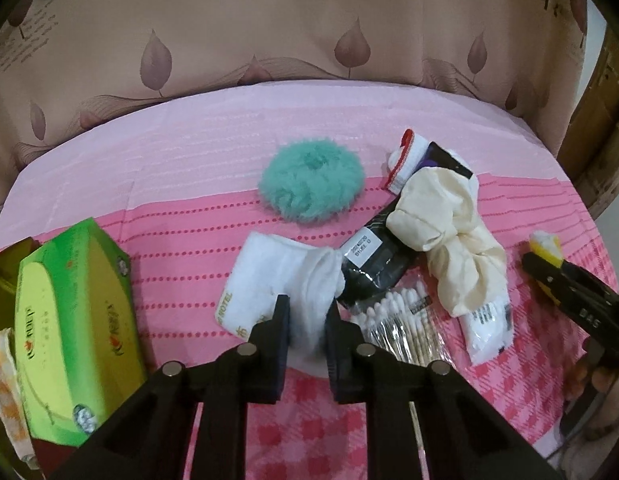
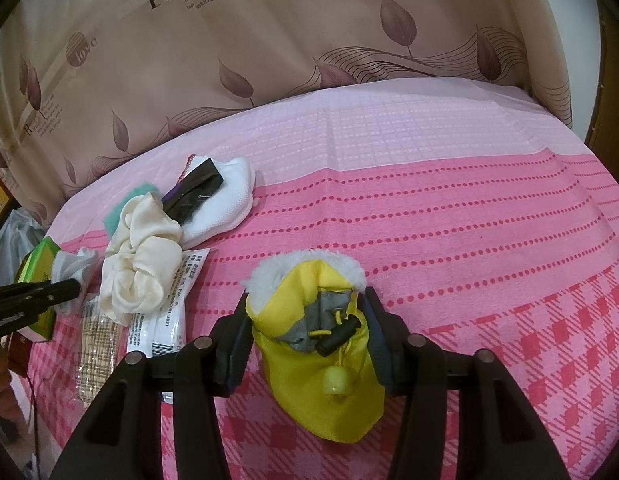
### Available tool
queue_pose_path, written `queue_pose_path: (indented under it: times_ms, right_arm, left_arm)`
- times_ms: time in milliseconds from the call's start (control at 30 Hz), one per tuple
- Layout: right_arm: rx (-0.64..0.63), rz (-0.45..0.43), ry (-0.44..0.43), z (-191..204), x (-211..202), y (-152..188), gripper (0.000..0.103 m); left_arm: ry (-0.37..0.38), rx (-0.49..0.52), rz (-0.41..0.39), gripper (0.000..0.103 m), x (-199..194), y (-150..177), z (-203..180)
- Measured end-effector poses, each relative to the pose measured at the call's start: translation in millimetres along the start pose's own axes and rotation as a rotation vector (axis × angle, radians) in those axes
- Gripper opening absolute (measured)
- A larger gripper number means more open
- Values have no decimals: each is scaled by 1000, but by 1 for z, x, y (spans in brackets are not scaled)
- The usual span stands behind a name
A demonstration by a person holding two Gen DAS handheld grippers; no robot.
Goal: Organize soft objects
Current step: 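Grasp the white socks with the left gripper while the right gripper holds the yellow toy, then carry the white socks into the gold tin with the left gripper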
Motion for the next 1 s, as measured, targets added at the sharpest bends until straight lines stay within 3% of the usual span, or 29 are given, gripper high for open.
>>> queue_pose_path:
  times_ms: [467, 700, 1000]
  right_arm:
    - [-46, 18, 66, 7, 4, 1, 49]
    - [-91, 36, 124, 11, 5, 1, 49]
    - [-114, 46, 153, 15, 6, 0, 49]
  left_arm:
    - [-102, -48, -32, 16, -52, 13, 45]
    - [-88, -108, -47, 16, -75, 21, 70]
    - [-73, -119, -95, 16, -102, 18, 76]
Point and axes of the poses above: each gripper's, at about its wrist camera, not at the fingertips, and x roughly the way its jaws point, z to its left, y to its underside, the point moved 7 cm from there along x, roughly the way its jaws point, and after that the axes turned 7 degrees about -y, right-handed, at the moved point
